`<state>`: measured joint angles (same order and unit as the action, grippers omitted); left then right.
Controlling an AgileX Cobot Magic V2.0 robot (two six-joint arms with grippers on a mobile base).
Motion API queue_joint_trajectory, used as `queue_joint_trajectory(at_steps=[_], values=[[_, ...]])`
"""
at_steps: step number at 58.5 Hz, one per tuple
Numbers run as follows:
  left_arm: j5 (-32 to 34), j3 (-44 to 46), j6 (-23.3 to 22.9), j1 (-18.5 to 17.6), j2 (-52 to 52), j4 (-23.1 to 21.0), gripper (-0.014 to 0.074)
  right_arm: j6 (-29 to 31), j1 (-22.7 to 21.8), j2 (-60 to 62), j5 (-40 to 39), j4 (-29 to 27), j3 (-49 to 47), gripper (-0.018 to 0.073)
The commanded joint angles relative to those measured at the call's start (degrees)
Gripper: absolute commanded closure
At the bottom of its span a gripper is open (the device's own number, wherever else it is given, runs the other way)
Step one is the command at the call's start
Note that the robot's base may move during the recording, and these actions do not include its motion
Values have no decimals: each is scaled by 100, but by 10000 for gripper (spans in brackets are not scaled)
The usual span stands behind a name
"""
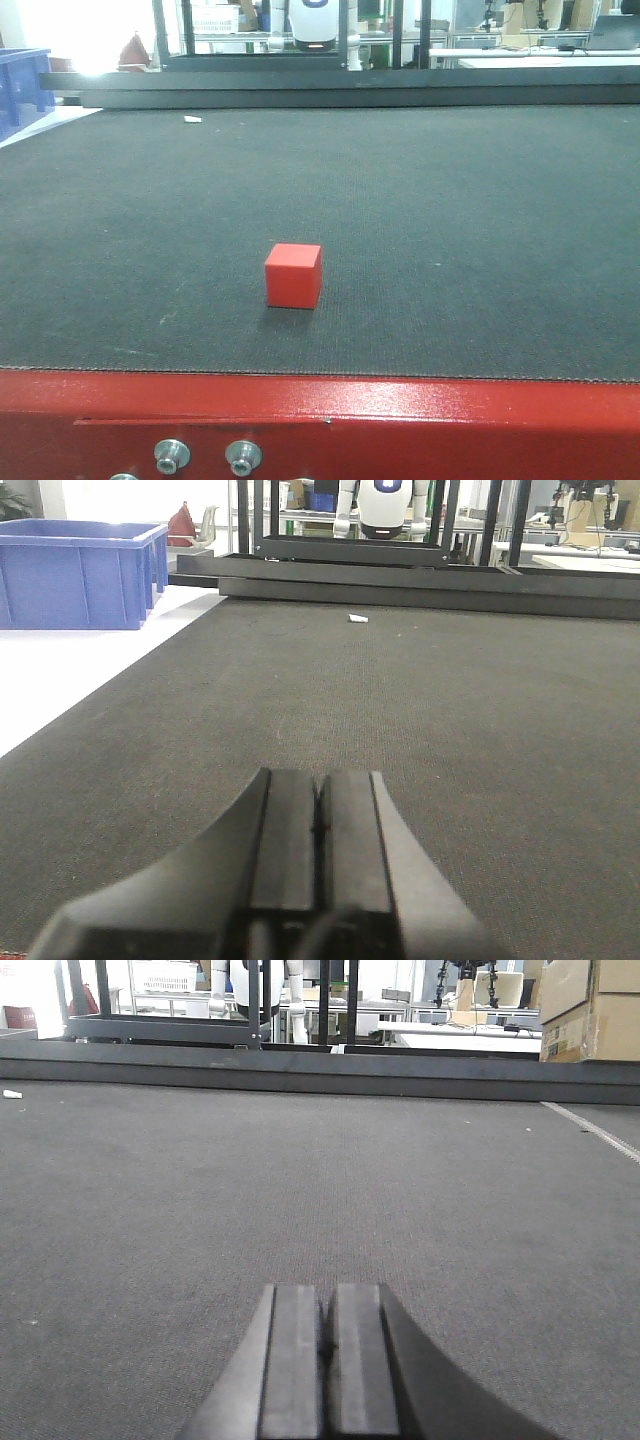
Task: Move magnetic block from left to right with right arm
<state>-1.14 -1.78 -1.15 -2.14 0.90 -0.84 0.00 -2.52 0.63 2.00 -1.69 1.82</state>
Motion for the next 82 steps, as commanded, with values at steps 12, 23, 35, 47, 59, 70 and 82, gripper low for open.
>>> queue_joint_trajectory(at_steps=[12,23,35,47,59,70,82], values=[[473,-59,-6,-32,52,-44,713,48,-37,119,-509,7,-7,503],[473,-59,-6,-32,52,-44,713,48,-37,119,-514,7,-7,503],[473,-59,-6,-32,52,-44,713,-98,-4,119,-782,-13,-45,503],[473,-59,-6,-32,52,-44,713,-105,-4,-66,-200,-13,-635,503],[473,-59,-6,-32,52,-44,713,-99,-4,-784,1146,-13,-1555,503],[473,-59,-6,-32,52,-44,713,-99,-4,-1915,2264,-168,-2201,503],[473,-59,-6,-32,52,-44,713,-99,-4,-3351,2786,-233,-2715,503]])
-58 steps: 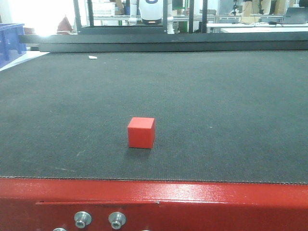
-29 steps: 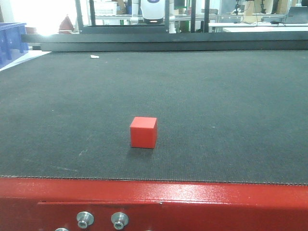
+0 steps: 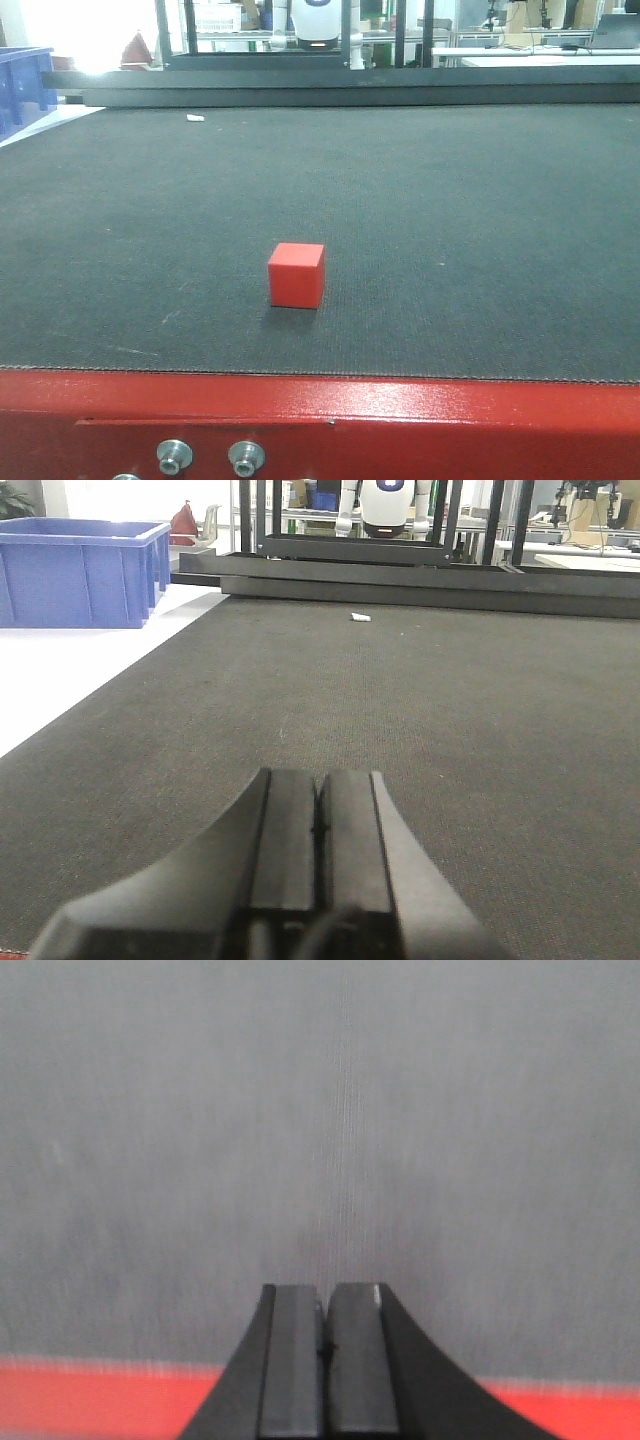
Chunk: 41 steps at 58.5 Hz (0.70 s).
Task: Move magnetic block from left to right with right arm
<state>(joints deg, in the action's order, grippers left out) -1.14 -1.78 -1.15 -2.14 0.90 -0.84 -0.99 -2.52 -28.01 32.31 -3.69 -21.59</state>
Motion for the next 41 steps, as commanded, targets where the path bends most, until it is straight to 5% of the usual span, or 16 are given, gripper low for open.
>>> queue_joint_trajectory(at_steps=[1,10,30,37,41], values=[[473,-59,-6,-32,52,-44,713,-1,0,-635,-218,-28,-426,503],[473,-59,-6,-32,52,-44,713,-40,84,-1560,-47,281,-795,503],[473,-59,-6,-32,52,-44,713,-1686,1309,-3136,775,491,-1853,487],[473,-59,-6,-32,52,-44,713,-2136,1693,-3699,936,538,-2258,341],[473,-59,-6,-32,52,-44,713,-2364,1943,-4043,1038,538,-2517,159]])
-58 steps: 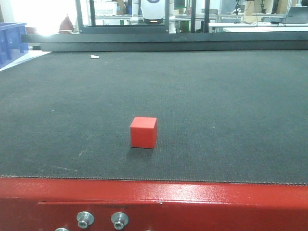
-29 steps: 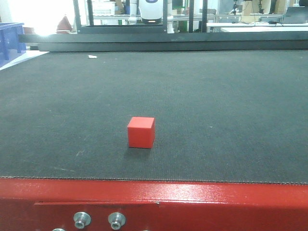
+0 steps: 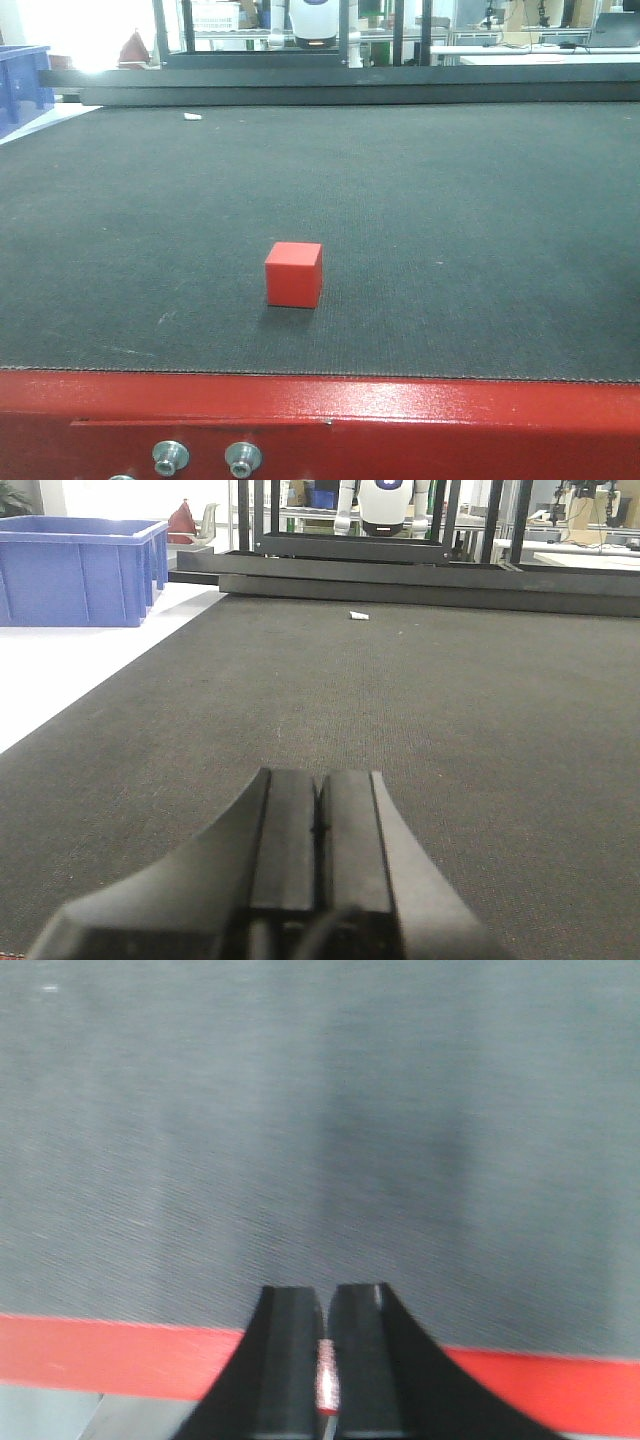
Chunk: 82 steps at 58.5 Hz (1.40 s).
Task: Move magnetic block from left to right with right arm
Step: 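Lower the open right gripper over the red cube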
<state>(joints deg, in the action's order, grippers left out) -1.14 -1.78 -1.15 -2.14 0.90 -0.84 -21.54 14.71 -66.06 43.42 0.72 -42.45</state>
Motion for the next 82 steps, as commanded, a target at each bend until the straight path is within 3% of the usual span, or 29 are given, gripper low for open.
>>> queue_joint_trajectory(at_steps=[1,5,6,29,42,61,82], values=[[473,-59,-6,-32,52,-44,713,-403,292,-305,-59,97,-484,97],[473,-59,-6,-32,52,-44,713,-774,535,-630,61,113,-765,-88],[473,-59,-6,-32,52,-44,713,-826,584,-695,91,124,-829,-91],[473,-59,-6,-32,52,-44,713,-1977,1815,-2599,1146,350,-3131,-70],[473,-59,-6,-32,52,-44,713,-2149,2352,-3753,2076,339,-4683,-70],[473,-59,-6,-32,52,-44,713,-2414,2732,-4931,2917,326,-6512,-70],[473,-59,-6,-32,52,-44,713,-3009,2752,-5218,2999,205,-6708,-70]])
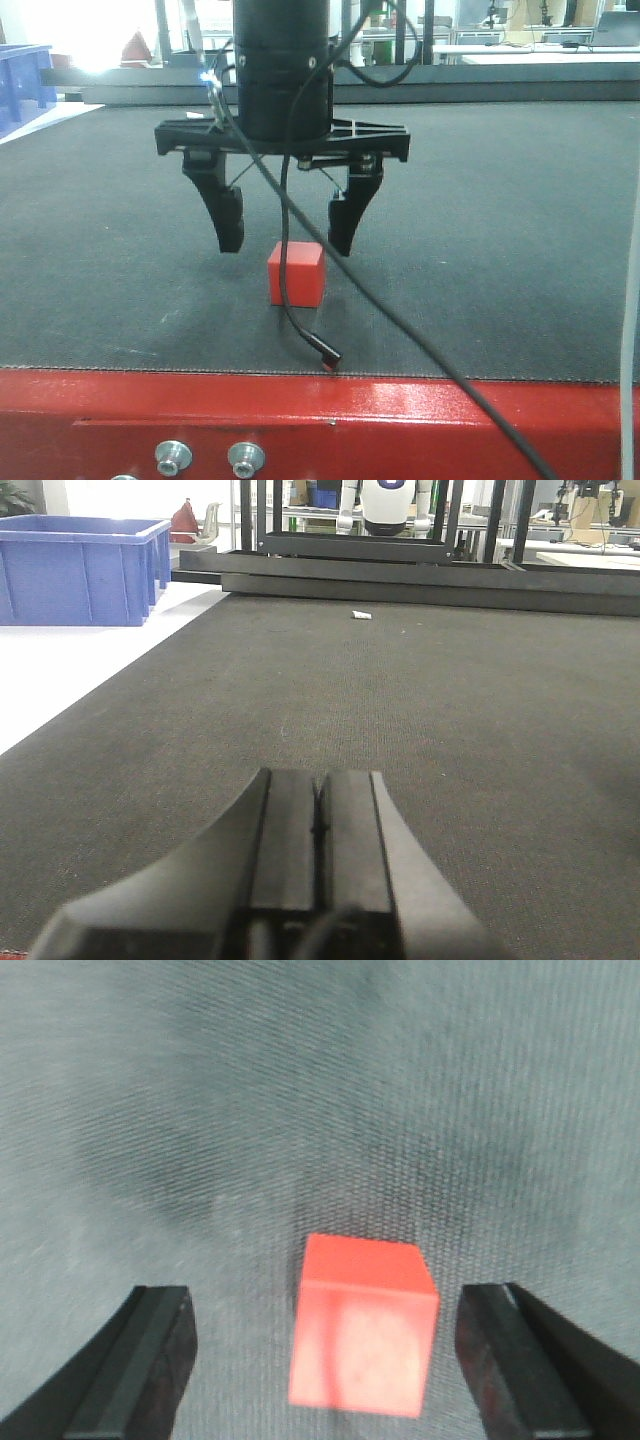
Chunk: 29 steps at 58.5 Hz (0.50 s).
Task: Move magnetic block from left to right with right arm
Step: 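Lower the open right gripper over the red cube, then close the right gripper on the red cube and lift it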
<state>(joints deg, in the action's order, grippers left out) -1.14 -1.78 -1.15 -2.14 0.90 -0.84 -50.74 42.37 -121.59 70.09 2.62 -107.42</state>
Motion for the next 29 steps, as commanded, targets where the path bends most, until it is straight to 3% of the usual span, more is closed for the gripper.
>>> queue_joint_trajectory(at_steps=[1,29], values=[[473,-59,-6,-32,52,-44,713,-89,-14,328,354,1,-212,-70],[473,-59,-6,-32,52,-44,713,-89,-14,300,380,-45,26,-69]])
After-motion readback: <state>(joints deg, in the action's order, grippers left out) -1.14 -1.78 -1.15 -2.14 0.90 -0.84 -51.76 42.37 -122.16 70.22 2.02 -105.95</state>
